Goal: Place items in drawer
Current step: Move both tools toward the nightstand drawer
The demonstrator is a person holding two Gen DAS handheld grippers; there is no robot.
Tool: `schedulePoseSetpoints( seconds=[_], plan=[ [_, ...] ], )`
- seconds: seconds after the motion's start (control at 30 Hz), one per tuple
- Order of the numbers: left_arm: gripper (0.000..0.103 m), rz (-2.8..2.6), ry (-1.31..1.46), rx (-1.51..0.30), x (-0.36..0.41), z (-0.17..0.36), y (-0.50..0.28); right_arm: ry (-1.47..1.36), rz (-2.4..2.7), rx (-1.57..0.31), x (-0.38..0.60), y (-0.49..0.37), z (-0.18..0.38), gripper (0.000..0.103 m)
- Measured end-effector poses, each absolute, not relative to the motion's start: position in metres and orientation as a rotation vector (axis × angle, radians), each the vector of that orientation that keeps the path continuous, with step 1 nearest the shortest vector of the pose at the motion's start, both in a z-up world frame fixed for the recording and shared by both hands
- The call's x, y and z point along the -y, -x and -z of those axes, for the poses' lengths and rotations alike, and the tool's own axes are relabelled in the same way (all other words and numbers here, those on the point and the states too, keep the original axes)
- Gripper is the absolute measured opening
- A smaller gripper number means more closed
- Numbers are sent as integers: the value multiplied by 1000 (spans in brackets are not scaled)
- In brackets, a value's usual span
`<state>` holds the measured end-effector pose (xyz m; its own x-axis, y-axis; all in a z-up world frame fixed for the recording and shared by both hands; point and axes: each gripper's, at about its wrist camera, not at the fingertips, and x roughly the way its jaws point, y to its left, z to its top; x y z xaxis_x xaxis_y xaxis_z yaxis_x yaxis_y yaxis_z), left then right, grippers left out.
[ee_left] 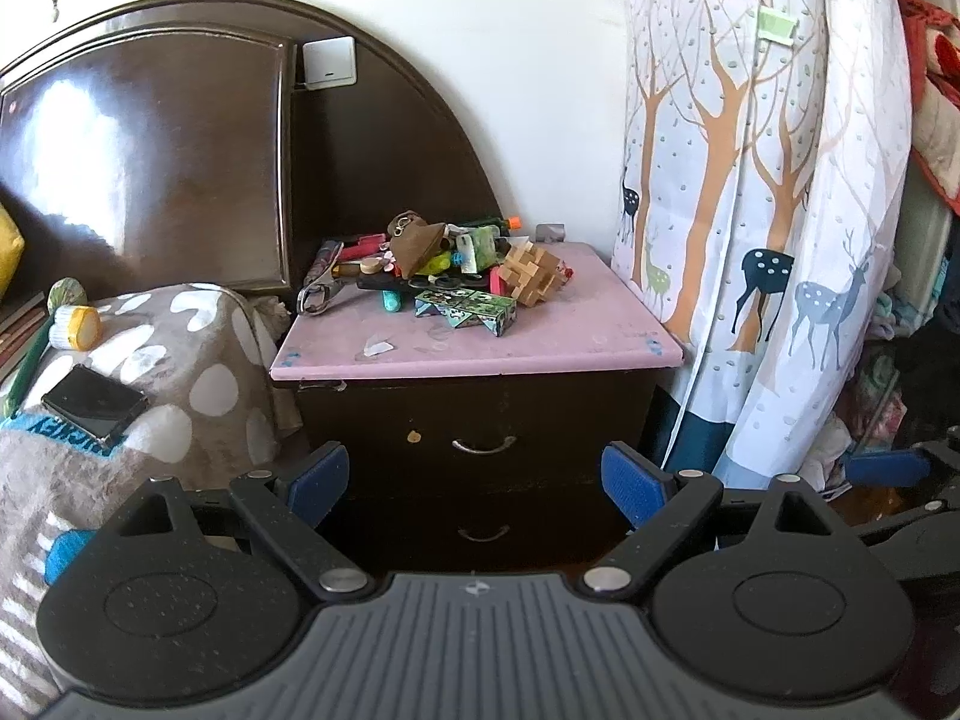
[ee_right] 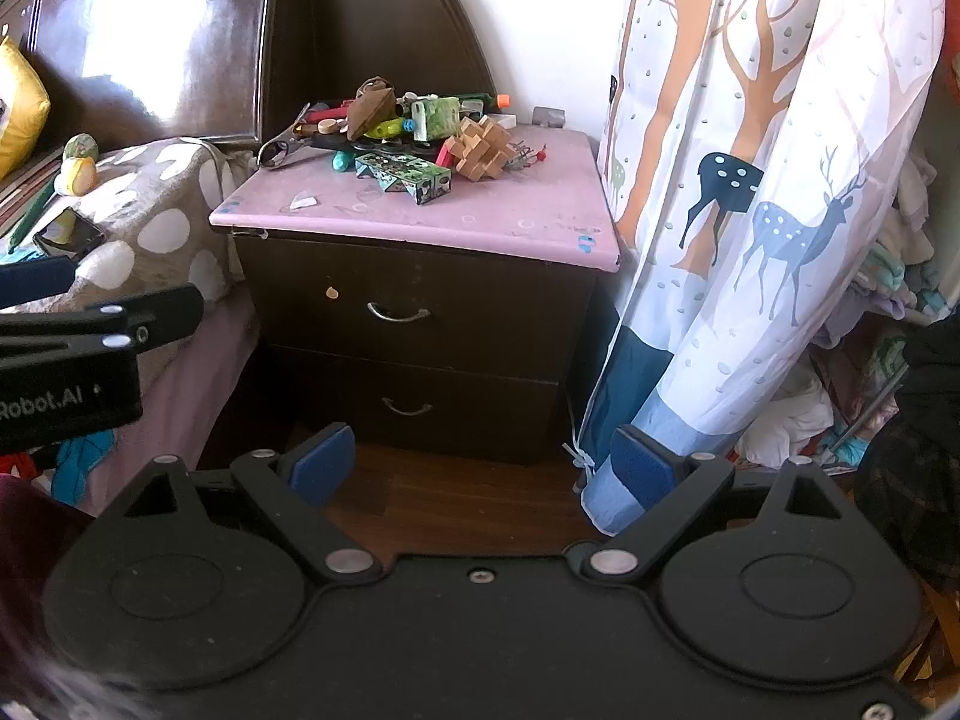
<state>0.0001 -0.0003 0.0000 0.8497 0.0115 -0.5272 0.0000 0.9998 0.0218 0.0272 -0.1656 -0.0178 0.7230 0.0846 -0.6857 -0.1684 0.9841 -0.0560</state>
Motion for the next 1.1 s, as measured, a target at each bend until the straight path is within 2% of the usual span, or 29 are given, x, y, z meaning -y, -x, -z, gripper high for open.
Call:
schedulePoseSetpoints(
  seconds=[1.1],
  plan=[
    [92,-22,3,-567,-3,5,-4,125,-156,-741,165,-32,23,94]
  ],
)
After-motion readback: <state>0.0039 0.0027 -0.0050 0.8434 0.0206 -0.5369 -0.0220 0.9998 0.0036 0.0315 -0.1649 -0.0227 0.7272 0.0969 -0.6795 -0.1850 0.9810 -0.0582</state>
